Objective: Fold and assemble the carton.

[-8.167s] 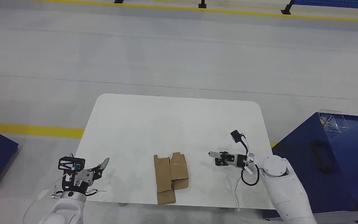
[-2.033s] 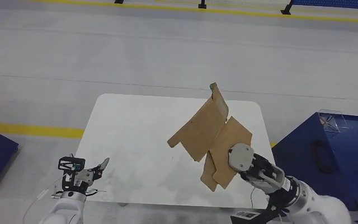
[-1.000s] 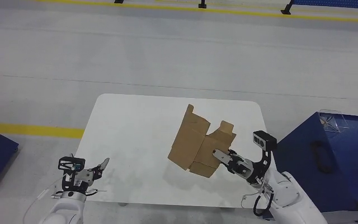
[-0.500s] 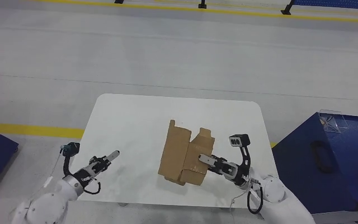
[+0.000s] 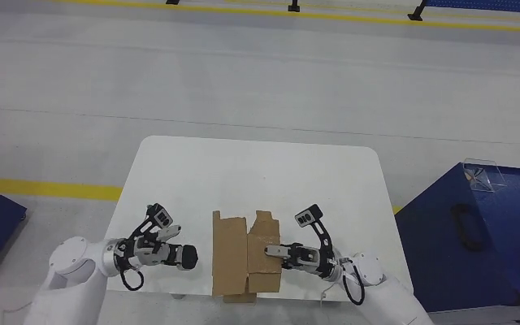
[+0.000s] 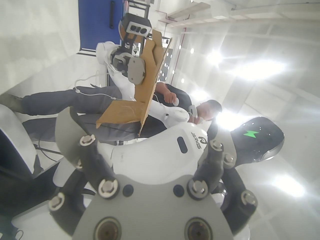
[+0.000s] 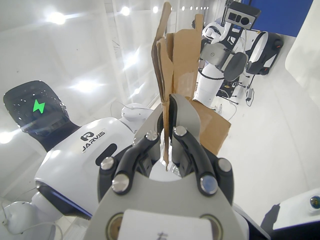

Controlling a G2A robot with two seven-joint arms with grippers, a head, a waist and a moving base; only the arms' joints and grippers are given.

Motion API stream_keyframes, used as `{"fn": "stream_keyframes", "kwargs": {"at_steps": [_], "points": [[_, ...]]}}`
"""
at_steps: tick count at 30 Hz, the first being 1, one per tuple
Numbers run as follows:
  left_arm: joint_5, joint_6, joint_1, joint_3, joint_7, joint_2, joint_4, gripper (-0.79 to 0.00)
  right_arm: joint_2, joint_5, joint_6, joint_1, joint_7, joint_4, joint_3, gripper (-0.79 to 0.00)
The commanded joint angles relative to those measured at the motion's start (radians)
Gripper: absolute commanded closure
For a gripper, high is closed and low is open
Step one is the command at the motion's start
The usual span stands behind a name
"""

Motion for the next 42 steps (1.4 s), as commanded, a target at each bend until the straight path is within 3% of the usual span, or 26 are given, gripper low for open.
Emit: {"fn": "stream_keyframes", "kwargs": {"at_steps": [1, 3, 8, 11, 14, 15, 16, 24, 26, 27, 29, 35, 38, 42], "points": [[-0.009, -0.012, 0.018, 0.015, 0.002, 0.003, -0.032, -0.388, -0.008, -0.011, 0.001, 0.009, 0.001, 0.012, -0.018, 0.000], [0.007, -0.034, 0.036, 0.019, 0.009, 0.006, -0.061, -0.332, -0.015, -0.023, -0.001, 0.018, 0.000, 0.021, -0.030, 0.000], [0.017, -0.055, 0.078, 0.036, 0.032, 0.010, -0.126, -0.283, -0.028, -0.030, 0.007, 0.033, 0.005, 0.037, -0.048, 0.000], [0.020, -0.048, 0.080, 0.047, 0.030, 0.014, -0.139, 0.000, -0.036, -0.040, 0.020, 0.038, 0.004, 0.047, -0.061, 0.000], [0.003, -0.037, 0.075, 0.061, 0.006, 0.017, -0.139, 0.000, -0.039, -0.049, 0.017, 0.041, 0.000, 0.049, -0.064, 0.000], [-0.003, -0.030, 0.073, 0.066, 0.002, 0.018, -0.138, 0.000, -0.039, -0.049, 0.017, 0.041, 0.000, 0.049, -0.064, -0.246], [-0.019, -0.029, 0.071, 0.066, 0.002, 0.020, -0.135, 0.000, -0.039, -0.049, 0.017, 0.041, 0.000, 0.049, -0.064, -0.785], [-0.019, -0.029, 0.071, 0.066, 0.002, 0.020, -0.135, 0.000, -0.039, -0.049, 0.017, 0.041, 0.000, 0.049, -0.064, -0.785], [-0.034, -0.046, 0.071, 0.056, 0.055, 0.018, -0.137, 0.000, -0.032, -0.139, 0.004, 0.056, 0.005, 0.049, -0.042, -0.785], [-0.054, -0.086, 0.075, 0.047, 0.115, 0.015, -0.141, 0.000, -0.025, -0.236, -0.079, 0.058, -0.087, 0.064, 0.004, -0.785], [-0.120, -0.155, 0.091, 0.062, 0.197, 0.005, -0.140, 0.000, -0.019, -0.372, -0.146, 0.021, -0.239, 0.038, 0.049, -0.785], [-0.298, -0.397, 0.094, 0.182, 0.359, -0.036, -0.085, 0.000, 0.005, -0.533, -0.344, -0.093, -0.367, -0.075, 0.187, -0.785], [-0.326, -0.490, 0.075, 0.257, 0.365, -0.056, -0.042, 0.000, 0.008, -0.621, -0.373, -0.146, -0.424, -0.145, 0.211, -0.785], [-0.392, -0.548, 0.060, 0.333, 0.331, -0.076, -0.003, 0.000, 0.003, -0.769, -0.351, -0.183, -0.516, -0.197, 0.226, -0.785]]}}
